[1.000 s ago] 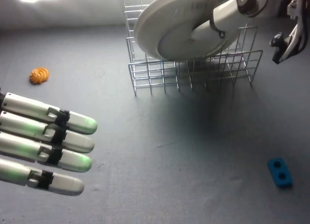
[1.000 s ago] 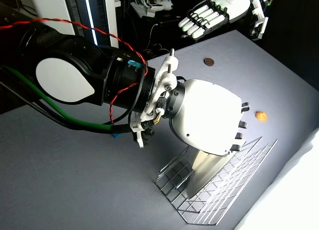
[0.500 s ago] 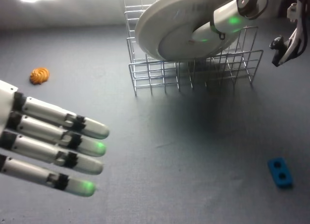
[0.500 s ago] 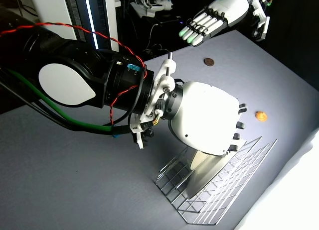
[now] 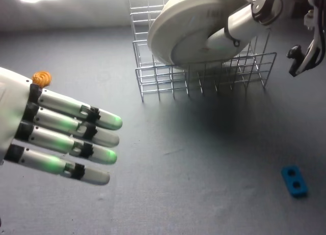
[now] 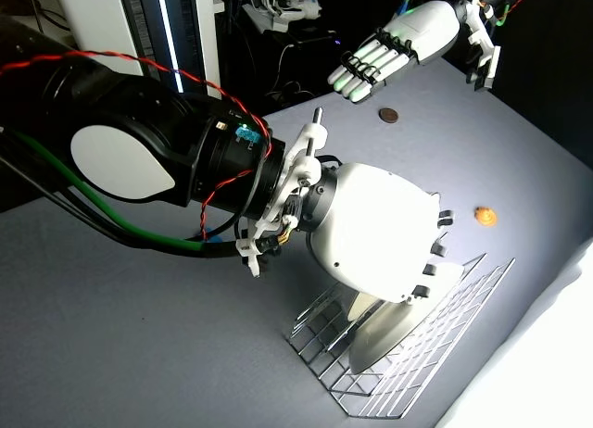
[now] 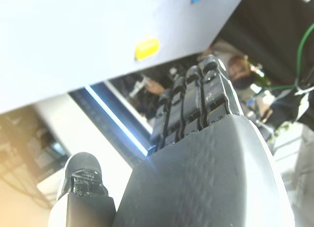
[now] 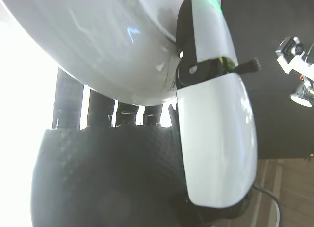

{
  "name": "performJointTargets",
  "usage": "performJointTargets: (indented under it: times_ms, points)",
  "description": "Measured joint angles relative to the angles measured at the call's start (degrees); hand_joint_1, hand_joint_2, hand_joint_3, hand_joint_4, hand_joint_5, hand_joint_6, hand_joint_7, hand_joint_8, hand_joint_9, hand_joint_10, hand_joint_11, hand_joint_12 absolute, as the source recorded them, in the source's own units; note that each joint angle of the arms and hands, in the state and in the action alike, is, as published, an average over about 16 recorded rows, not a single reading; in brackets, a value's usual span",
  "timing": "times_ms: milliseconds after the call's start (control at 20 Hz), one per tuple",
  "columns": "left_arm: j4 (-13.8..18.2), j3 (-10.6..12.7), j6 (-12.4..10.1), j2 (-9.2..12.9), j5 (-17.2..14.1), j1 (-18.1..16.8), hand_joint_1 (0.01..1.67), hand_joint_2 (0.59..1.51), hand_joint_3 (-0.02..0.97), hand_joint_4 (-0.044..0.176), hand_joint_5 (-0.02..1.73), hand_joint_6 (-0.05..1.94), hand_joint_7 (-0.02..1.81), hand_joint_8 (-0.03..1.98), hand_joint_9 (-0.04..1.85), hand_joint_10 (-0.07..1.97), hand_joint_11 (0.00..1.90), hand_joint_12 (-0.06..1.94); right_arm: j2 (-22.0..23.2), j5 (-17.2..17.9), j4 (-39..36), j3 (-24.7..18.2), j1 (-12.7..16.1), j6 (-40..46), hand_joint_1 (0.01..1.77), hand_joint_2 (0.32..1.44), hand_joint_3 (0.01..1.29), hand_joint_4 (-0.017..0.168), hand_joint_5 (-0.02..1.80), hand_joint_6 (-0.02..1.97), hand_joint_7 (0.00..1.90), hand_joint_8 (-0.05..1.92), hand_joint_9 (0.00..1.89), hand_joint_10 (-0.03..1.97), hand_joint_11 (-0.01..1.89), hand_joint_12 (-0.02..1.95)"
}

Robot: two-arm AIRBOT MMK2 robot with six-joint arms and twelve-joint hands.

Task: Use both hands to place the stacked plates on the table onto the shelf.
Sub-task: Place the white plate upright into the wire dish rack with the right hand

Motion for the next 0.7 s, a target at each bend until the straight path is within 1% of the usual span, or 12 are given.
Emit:
performJointTargets:
  times_ms: [250, 400, 450, 700]
  points:
    - [0.0, 1.1, 0.4, -0.5, 1.5, -0.1, 0.01, 1.130, 0.005, 0.007, 0.02, 0.02, 0.02, 0.02, 0.02, 0.02, 0.02, 0.01, -0.1, -0.1, 0.2, 0.0, -0.9, -0.4, 1.23, 1.01, 0.01, 0.006, 0.94, 0.89, 1.08, 0.82, 1.32, 0.02, 0.86, 1.06]
    - [0.0, 1.6, 0.7, -0.7, 2.3, -0.1, 0.01, 1.133, 0.005, 0.007, 0.02, 0.02, 0.02, 0.02, 0.02, 0.02, 0.02, 0.01, -0.2, 0.0, 0.2, 0.0, -1.4, -0.7, 1.22, 1.02, 0.01, 0.004, 0.93, 0.90, 1.06, 0.71, 1.29, 0.02, 0.83, 1.07]
    - [-0.1, 1.7, 0.7, -0.7, 2.5, -0.1, 0.01, 1.134, 0.005, 0.007, 0.02, 0.02, 0.02, 0.02, 0.02, 0.02, 0.02, 0.01, -0.3, 0.1, 0.2, 0.0, -1.6, -0.8, 1.22, 1.02, 0.01, 0.003, 0.92, 0.89, 1.06, 0.67, 1.27, 0.02, 0.82, 1.07]
    - [-0.1, 2.1, 1.0, -0.9, 2.9, -0.2, 0.01, 1.141, 0.005, 0.007, 0.02, 0.02, 0.02, 0.02, 0.02, 0.02, 0.02, 0.01, -0.4, 0.5, 0.4, 0.0, -2.4, -1.4, 1.20, 1.01, 0.01, -0.001, 0.90, 0.63, 1.04, 0.42, 1.19, 0.02, 0.74, 1.07]
